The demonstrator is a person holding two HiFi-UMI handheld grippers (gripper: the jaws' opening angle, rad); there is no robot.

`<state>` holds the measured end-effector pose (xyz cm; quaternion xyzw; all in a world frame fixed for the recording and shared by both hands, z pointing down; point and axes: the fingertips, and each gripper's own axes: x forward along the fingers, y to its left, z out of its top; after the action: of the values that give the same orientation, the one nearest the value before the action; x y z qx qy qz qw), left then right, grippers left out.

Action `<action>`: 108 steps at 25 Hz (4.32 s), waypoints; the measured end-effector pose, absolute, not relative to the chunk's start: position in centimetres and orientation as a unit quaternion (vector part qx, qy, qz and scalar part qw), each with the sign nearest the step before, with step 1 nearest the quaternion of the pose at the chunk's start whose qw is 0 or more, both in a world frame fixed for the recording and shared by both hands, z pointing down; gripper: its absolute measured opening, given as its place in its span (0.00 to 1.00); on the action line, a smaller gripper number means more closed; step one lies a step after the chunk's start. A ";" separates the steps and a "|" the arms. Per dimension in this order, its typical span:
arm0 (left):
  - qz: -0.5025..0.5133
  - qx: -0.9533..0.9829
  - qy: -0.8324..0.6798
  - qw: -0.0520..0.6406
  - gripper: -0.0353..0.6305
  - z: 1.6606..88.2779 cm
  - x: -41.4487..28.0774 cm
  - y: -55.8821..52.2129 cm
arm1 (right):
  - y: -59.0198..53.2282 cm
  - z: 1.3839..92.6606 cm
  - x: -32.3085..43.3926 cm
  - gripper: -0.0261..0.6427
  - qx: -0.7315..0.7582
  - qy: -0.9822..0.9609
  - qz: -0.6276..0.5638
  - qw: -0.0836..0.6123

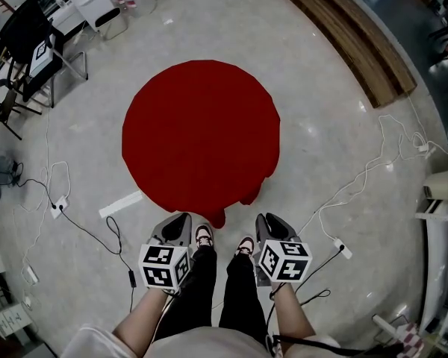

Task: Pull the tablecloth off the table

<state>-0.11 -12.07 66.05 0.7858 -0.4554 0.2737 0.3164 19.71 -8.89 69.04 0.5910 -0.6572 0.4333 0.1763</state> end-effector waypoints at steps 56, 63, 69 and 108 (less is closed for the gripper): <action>0.286 0.754 -0.490 0.330 0.08 66.7 -3.8 -11.4 | -14.5 76.5 18.6 0.08 0.519 -0.747 0.298 0.291; 0.272 0.761 -0.491 0.325 0.08 65.6 -2.6 -11.4 | -13.6 74.6 19.5 0.08 0.534 -0.736 0.289 0.299; 0.255 0.761 -0.504 0.319 0.08 63.1 -3.2 -11.9 | -13.8 71.6 19.1 0.08 0.529 -0.736 0.289 0.307; 0.191 0.791 -0.482 0.326 0.15 58.9 -4.4 -18.1 | -19.1 51.1 17.5 0.08 0.528 -0.790 0.222 0.220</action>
<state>-4.42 -18.06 58.95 0.7907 -0.4819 0.1905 0.3260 17.50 -19.13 51.12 0.5280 -0.7896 0.2222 0.2198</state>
